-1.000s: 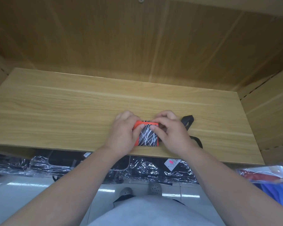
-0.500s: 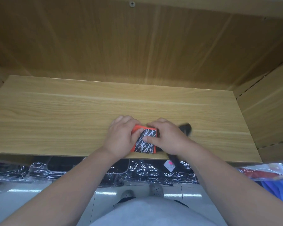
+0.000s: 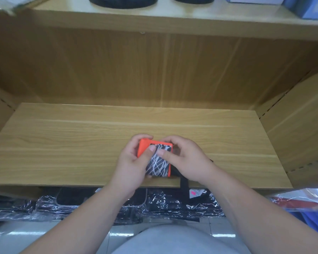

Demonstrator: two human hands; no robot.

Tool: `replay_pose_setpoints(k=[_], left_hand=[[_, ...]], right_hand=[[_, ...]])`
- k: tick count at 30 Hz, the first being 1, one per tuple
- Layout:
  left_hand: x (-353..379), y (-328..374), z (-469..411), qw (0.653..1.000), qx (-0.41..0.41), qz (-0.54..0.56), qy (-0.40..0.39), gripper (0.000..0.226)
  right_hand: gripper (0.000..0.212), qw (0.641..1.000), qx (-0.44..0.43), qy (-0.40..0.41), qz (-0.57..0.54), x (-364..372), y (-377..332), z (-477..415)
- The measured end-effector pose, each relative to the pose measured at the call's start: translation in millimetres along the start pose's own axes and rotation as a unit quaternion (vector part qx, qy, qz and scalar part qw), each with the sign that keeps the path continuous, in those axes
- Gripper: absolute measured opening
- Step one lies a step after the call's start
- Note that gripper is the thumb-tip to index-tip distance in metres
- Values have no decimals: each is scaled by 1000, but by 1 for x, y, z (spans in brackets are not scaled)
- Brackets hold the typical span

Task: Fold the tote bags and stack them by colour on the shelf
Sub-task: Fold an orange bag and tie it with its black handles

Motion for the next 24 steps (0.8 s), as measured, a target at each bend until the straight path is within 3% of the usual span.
replay_pose_setpoints(k=[3, 5, 7, 9, 11, 15, 18, 24], left_hand=[[-14, 11, -9, 997, 21, 12, 68, 13], [-24, 16, -12, 995, 23, 10, 96, 13], [-33, 18, -13, 993, 21, 9, 112, 14], [-40, 20, -13, 993, 22, 9, 119, 16], [-46, 21, -12, 993, 25, 1, 116, 16], [-54, 16, -14, 994, 14, -30, 105, 17], [-53, 12, -19, 993, 16, -56, 107, 20], [-38, -1, -29, 990, 24, -107, 92, 22]], right_hand=[[75, 995, 8, -11, 101, -10, -2, 6], [84, 976, 3, -25, 217, -14, 2, 14], [59, 965, -29, -3, 259, -18, 6, 18], [27, 972, -18, 20, 234, -24, 11, 20], [13, 984, 31, 15, 177, -32, 12, 21], [27, 988, 123, -58, -72, -42, 12, 23], [31, 962, 153, -74, -213, -42, 15, 22], [30, 888, 155, 5, -433, -35, 20, 9]])
Point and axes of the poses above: each hand's wrist, its own z-axis away from the middle knuckle, its own x-axis out of the palm, y = z × x, the point moved 6 cm from there along -z, towards the middle knuckle, and after that the axes turned 2 degrees about y, right-handed, at the moved point
